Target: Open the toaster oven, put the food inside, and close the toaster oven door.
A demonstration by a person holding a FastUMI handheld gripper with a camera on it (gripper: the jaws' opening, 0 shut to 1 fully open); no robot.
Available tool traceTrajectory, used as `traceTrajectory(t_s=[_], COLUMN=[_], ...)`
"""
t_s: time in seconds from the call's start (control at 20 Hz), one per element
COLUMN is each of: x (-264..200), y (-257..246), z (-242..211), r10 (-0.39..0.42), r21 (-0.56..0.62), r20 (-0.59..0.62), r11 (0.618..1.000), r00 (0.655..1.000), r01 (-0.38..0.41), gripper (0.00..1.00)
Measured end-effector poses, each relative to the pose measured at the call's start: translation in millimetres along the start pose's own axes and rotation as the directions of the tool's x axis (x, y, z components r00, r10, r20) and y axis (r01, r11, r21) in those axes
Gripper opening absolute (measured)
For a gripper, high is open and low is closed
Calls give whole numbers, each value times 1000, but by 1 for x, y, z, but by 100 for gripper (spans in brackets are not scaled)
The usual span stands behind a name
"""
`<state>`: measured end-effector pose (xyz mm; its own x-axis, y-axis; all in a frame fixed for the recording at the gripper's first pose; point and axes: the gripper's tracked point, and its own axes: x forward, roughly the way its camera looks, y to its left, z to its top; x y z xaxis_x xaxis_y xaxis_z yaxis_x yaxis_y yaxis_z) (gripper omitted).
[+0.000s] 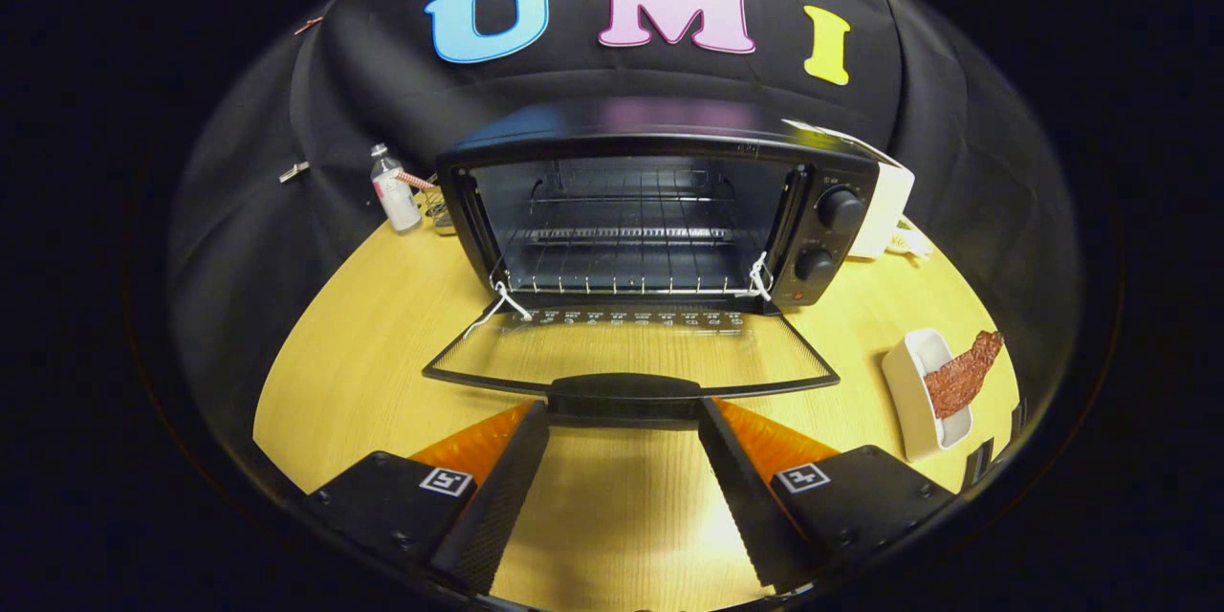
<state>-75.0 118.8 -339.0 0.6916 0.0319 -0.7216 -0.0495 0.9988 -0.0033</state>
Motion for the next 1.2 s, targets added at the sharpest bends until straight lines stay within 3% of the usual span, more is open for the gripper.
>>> traceTrajectory(t_s=[0.35, 0.65, 0.95, 1.2], x=[-28, -70, -106, -110], y=[-15, -54, -146, -228], z=[11, 29, 56, 44], r10=[75, 193, 236, 271], r21=[18, 35, -19, 57], r20=[16, 25, -3, -115], r11=[997, 980, 972, 962], r00=[997, 981, 972, 956], r01=[-76, -194, -236, -266], gripper=[99, 98, 99, 99])
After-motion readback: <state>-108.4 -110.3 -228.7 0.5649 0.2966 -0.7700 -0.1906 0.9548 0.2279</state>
